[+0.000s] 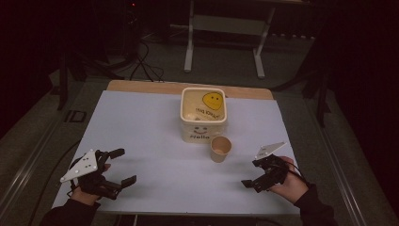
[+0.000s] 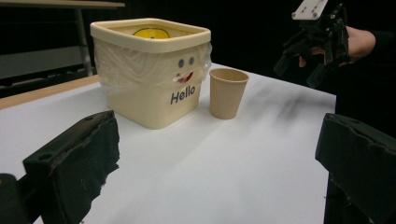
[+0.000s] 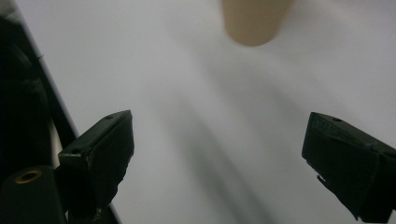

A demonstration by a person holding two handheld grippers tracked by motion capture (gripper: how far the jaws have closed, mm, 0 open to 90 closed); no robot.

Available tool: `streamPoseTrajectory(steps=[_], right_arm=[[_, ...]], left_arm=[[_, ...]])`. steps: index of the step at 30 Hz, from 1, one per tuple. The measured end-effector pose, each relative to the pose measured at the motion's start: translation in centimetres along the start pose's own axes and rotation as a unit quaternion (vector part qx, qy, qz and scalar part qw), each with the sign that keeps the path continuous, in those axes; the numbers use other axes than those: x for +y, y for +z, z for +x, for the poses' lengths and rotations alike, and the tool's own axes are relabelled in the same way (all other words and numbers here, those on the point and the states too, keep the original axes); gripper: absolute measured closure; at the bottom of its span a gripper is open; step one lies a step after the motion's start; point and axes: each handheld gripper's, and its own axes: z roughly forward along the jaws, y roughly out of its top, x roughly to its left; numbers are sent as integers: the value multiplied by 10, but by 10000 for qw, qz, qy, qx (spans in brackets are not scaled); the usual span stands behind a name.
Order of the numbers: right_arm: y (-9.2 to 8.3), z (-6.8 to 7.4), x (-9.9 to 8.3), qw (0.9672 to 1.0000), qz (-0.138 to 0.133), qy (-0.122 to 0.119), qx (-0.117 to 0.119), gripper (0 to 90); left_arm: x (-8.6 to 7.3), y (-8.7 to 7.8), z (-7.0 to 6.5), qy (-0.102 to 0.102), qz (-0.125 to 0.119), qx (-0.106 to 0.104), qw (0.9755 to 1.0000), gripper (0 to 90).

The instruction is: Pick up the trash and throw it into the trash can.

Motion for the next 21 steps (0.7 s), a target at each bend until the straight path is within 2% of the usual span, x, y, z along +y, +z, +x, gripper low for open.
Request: streamPoseTrajectory(steps=[2, 3, 4, 5, 12, 15, 21], right_arm=[[1, 0, 2, 10000, 51, -63, -22, 92], [2, -1, 5, 9997, 187, -178, 17, 91], [2, -1, 5, 9997, 187, -178, 17, 91], [4, -3, 8, 9991, 335, -226, 93, 92], [4, -10, 19, 9981, 499, -327, 136, 99], [4, -14, 26, 9962, 604, -588, 235, 131], [5, -19, 39, 9944, 778, -659, 273, 132]], left_arm=[[0, 0, 0, -3, -4, -16, 10000, 3], [0, 0, 0, -5, -3, -18, 10000, 3], [0, 0, 0, -7, -3, -22, 10000, 3], [0, 0, 0, -10, 1, -29, 10000, 3], [0, 1, 0, -30, 14, -70, 10000, 3], [0, 1, 0, -31, 24, -92, 10000, 3], [0, 1, 0, -40, 28, -109, 9999, 3]])
